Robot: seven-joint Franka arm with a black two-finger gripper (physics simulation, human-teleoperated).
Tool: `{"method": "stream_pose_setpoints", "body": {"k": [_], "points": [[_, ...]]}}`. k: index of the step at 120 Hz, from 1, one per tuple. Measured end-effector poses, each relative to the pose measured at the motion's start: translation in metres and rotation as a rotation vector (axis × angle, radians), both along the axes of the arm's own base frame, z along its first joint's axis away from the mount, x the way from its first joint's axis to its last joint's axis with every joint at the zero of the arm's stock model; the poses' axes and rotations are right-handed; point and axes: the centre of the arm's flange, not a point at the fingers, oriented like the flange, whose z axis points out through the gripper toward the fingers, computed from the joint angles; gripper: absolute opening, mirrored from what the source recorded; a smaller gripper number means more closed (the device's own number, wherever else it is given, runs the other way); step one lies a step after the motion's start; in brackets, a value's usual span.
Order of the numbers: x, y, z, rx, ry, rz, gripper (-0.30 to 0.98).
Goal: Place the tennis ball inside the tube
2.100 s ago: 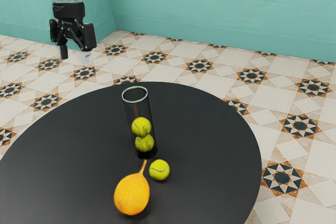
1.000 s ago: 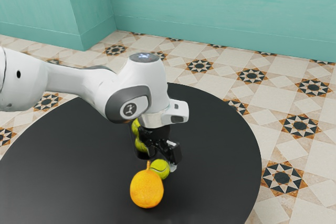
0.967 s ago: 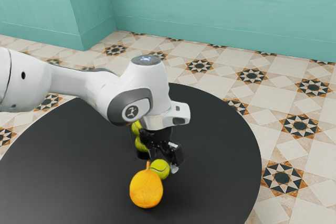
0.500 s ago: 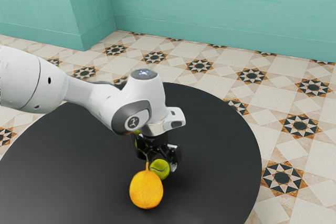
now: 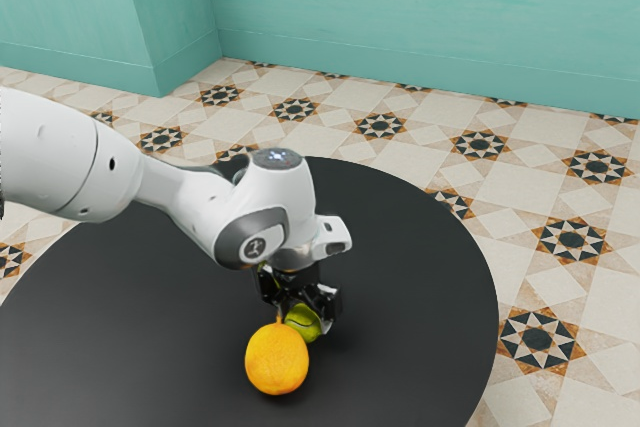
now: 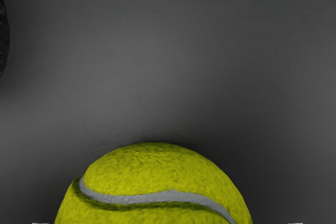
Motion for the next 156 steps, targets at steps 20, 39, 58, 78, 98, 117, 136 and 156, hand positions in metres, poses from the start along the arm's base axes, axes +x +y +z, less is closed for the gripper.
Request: {"method": "stream_pose_setpoints", "body": {"k": [20, 39, 58, 78, 98, 117, 136, 156], "points": [[0.000, 0.000, -0.010, -0.001, 0.006, 0.014, 0.50], [0.001, -0.001, -0.012, -0.004, 0.002, 0.026, 0.45], [0.001, -0.001, -0.008, -0.006, -0.007, 0.035, 0.43], [0.001, -0.003, 0.009, -0.009, -0.028, 0.042, 0.41], [-0.006, -0.018, 0.065, -0.017, -0.090, 0.023, 0.39], [-0.020, -0.020, 0.130, -0.021, -0.130, 0.037, 0.39], [-0.021, -0.028, 0.196, -0.016, -0.177, 0.029, 0.39], [-0.017, -0.032, 0.227, 0.045, -0.206, -0.019, 0.40]]}}
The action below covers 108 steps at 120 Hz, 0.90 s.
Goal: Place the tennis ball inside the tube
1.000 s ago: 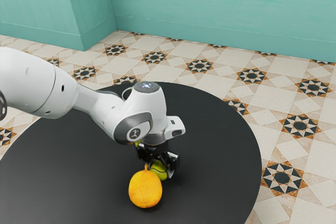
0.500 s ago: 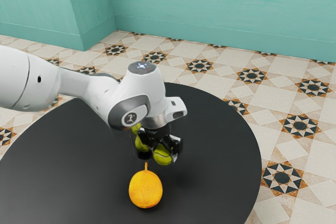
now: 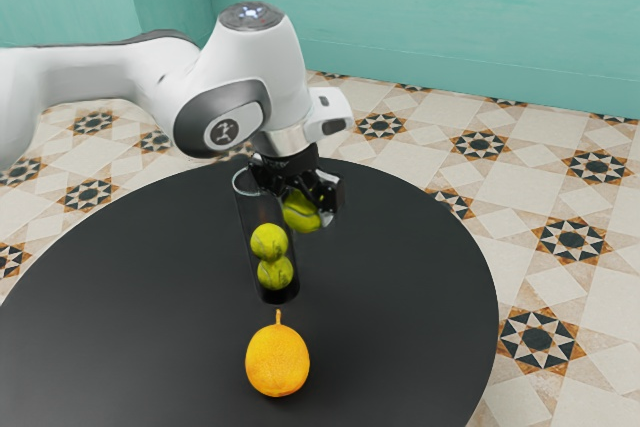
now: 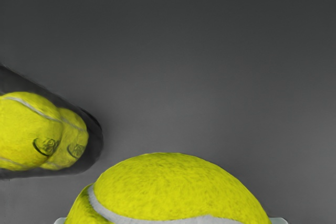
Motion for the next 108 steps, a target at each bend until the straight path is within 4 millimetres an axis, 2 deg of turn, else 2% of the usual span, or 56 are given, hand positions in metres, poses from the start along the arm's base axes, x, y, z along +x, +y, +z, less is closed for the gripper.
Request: {"method": "stream_pose_setpoints", "body": {"k": [7, 25, 63, 79, 108], "points": [[0.003, 0.002, 0.010, 0.026, -0.019, -0.013, 0.40], [0.009, 0.016, 0.018, 0.073, -0.036, -0.017, 0.40], [0.028, 0.075, 0.026, 0.117, -0.062, 0.047, 0.40], [0.041, 0.082, 0.026, 0.117, -0.065, 0.054, 0.40], [0.042, 0.092, 0.022, 0.123, -0.051, 0.063, 0.40]]}}
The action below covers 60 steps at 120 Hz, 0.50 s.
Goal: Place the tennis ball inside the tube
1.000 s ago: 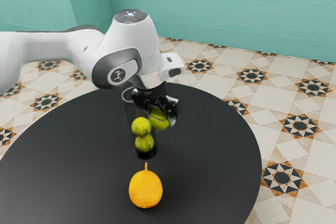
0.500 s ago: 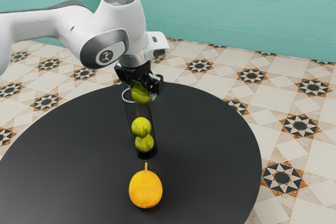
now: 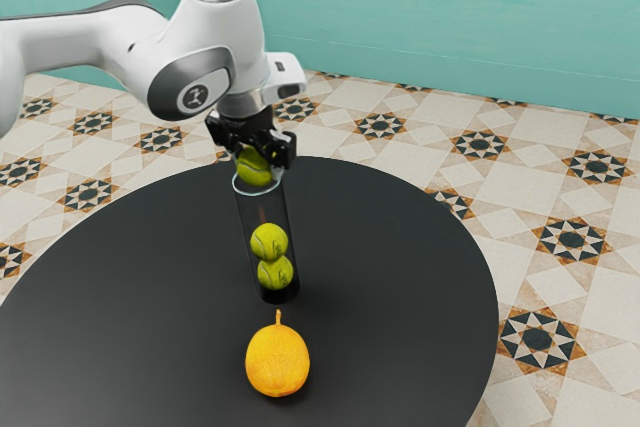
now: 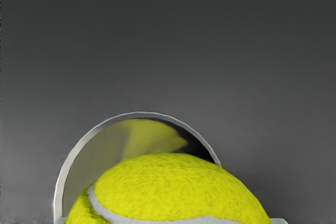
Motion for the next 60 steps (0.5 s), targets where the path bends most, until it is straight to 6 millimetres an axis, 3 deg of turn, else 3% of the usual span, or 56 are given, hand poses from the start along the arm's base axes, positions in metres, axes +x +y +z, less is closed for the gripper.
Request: {"method": "stream_pose_setpoints", "body": {"k": [11, 39, 53, 60], "points": [[0.001, 0.003, -0.001, 0.001, 0.003, 0.003, 0.39], [0.005, 0.010, -0.007, 0.001, 0.017, 0.005, 0.58], [0.003, 0.013, -0.001, -0.041, 0.030, 0.019, 0.62], [0.003, 0.013, 0.015, -0.105, 0.051, 0.029, 0.64]]}}
